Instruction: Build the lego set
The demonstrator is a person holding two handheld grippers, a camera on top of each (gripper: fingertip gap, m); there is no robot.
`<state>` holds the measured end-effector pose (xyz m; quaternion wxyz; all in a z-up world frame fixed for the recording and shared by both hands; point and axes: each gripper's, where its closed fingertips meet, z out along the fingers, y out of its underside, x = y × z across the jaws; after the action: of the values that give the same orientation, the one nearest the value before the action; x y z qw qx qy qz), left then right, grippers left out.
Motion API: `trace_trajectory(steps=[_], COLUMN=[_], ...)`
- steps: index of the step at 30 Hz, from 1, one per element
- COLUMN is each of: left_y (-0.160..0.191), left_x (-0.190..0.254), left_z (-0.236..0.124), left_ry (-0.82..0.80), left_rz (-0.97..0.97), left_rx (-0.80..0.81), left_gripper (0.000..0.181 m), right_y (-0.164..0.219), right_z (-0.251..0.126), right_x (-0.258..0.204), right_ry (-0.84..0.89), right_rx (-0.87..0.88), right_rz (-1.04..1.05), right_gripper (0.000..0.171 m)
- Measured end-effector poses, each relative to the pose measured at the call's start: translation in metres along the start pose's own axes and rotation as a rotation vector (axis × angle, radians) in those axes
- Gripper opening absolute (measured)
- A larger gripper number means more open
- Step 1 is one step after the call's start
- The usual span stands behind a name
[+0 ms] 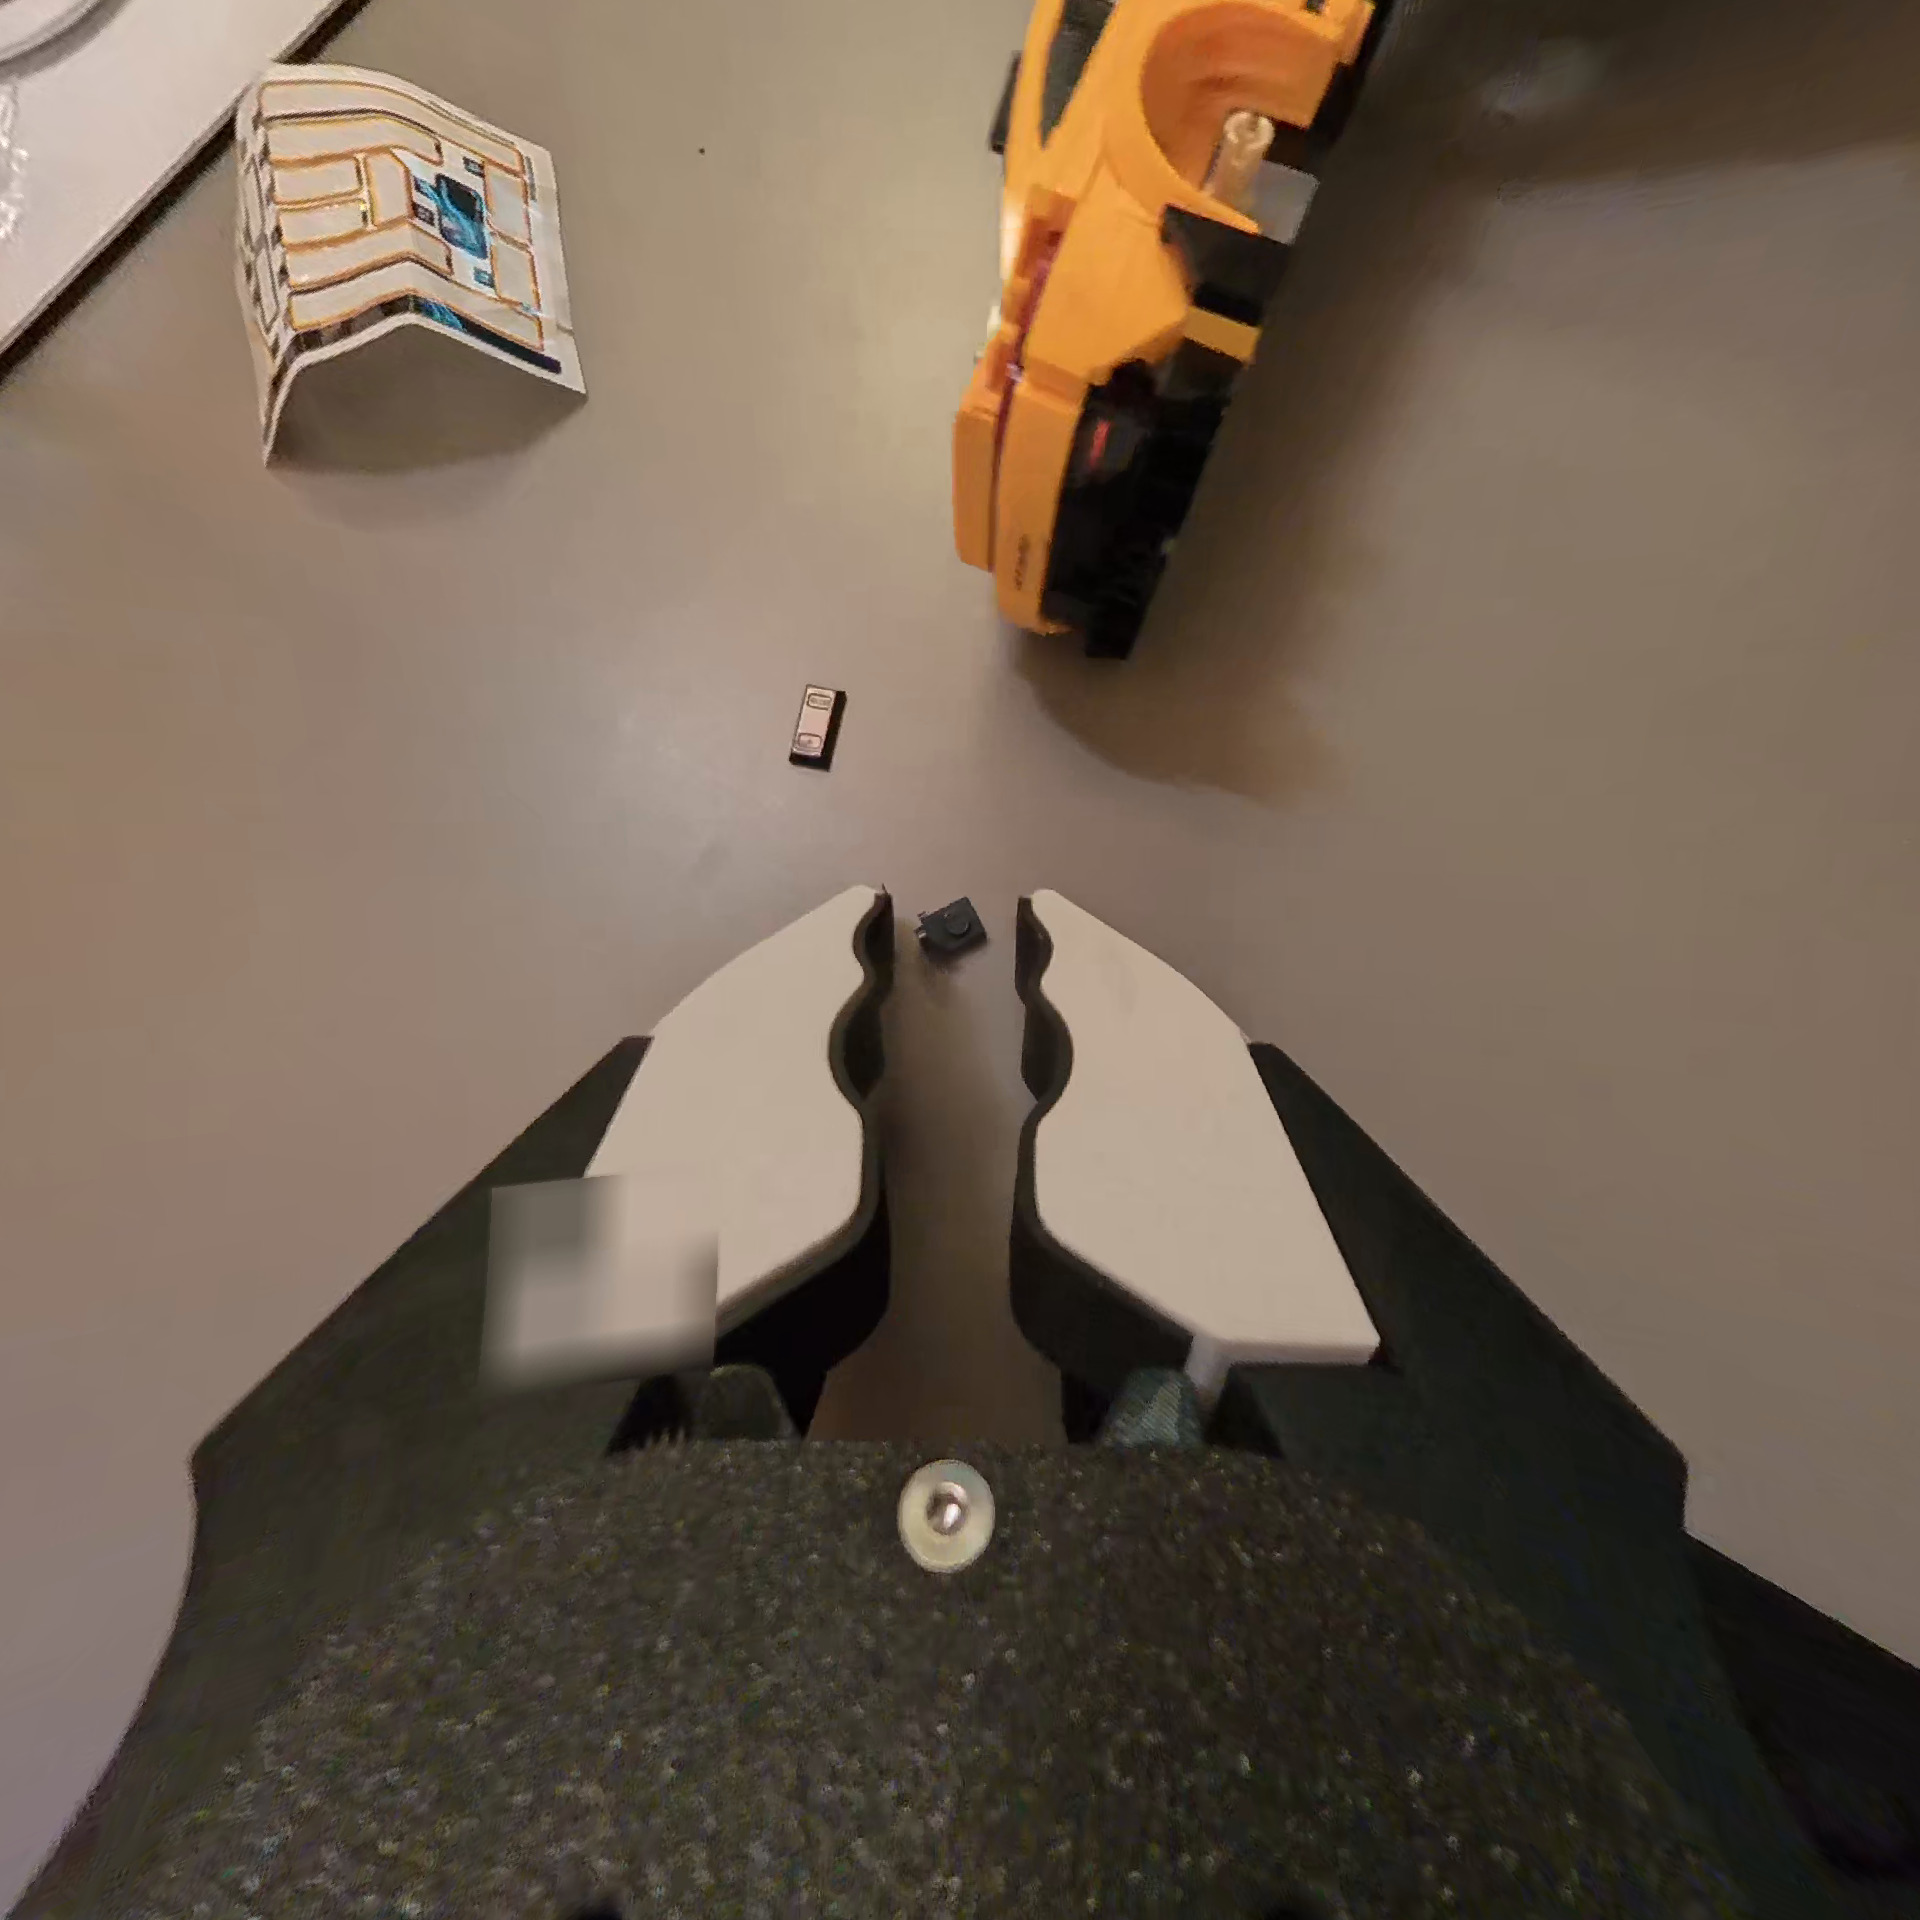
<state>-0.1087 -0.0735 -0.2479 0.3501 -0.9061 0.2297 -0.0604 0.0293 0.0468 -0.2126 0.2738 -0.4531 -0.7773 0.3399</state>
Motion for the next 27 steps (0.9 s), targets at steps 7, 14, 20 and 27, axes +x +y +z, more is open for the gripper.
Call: trace_trajectory(steps=[7,14,20,27], left_y=[0.001,0.001,0.001,-0.005], left_x=[0.003,0.007,0.011,0.030], left_z=[0.001,0.001,0.001,0.006], left_ry=[-0.014,0.000,0.018,0.090], left_rz=[0.020,0.017,0.020,0.065], left_rx=[-0.011,-0.007,-0.007,0.010], left_gripper=[0.019,0.012,0.011,0.010], right_y=[-0.005,-0.011,-0.022,-0.039], right_z=[0.011,0.000,-0.025,-0.034], right_x=[0.018,0.014,0.018,0.002], right_ry=[0.027,0.073,0.138,0.186], right_rx=[-0.019,0.021,0.116,0.200], right_rz=[-0.006,-0.012,0.040,0.018], right_gripper=[0.026,0.028,0.029,0.028])
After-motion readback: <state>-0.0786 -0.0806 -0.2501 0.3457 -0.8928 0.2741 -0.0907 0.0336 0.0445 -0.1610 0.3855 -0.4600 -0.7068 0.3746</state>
